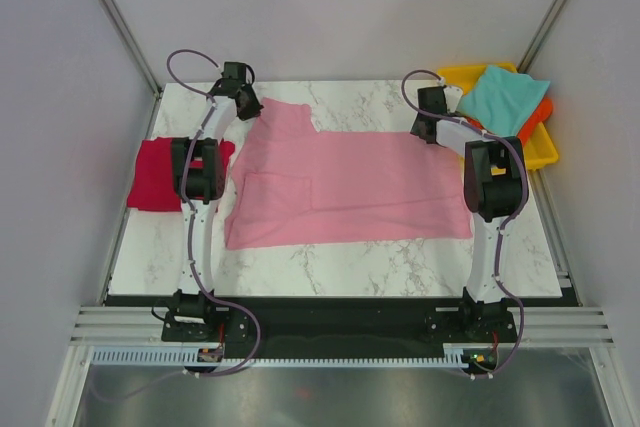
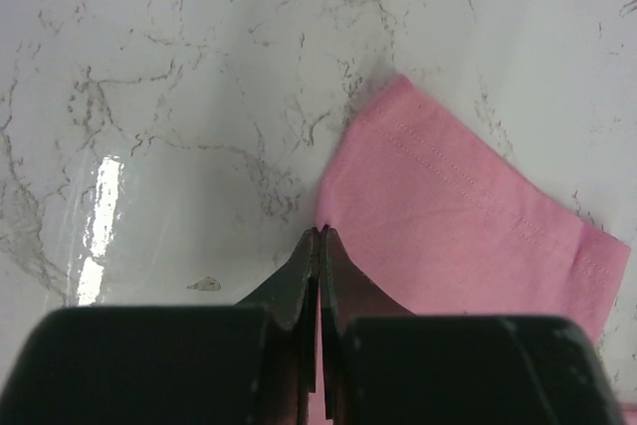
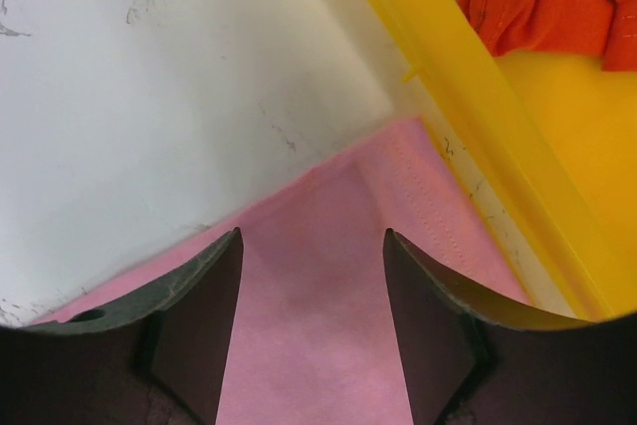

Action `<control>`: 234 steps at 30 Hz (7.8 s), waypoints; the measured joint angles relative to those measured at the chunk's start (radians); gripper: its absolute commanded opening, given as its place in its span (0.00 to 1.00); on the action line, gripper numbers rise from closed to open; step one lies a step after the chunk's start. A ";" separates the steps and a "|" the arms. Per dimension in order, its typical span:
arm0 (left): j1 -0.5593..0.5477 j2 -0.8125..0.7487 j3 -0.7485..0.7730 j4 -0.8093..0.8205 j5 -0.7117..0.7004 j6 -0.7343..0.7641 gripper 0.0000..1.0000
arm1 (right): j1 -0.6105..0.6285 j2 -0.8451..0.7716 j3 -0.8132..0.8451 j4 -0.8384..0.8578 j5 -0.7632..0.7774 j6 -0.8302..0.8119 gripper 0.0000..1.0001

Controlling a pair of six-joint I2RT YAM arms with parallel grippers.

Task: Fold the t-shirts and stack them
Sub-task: Fold the tshirt

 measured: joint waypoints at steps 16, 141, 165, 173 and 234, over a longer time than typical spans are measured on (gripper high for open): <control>-0.001 -0.007 -0.012 0.005 -0.008 0.002 0.02 | -0.025 0.045 0.093 -0.012 -0.002 -0.003 0.68; -0.148 -1.585 -1.487 -0.048 0.073 -0.049 0.71 | -0.006 -0.941 -0.917 0.093 0.209 0.230 0.62; -0.176 -1.366 -1.645 0.435 0.050 -0.367 0.64 | 0.011 -0.441 -0.628 0.084 0.087 0.225 0.44; -0.177 -1.269 -1.639 0.542 -0.013 -0.412 0.66 | 0.010 -0.280 -0.433 0.034 0.119 0.255 0.44; -0.074 -0.926 -1.424 0.362 -0.039 -0.521 0.41 | 0.663 0.019 0.007 0.196 -0.539 -0.272 0.45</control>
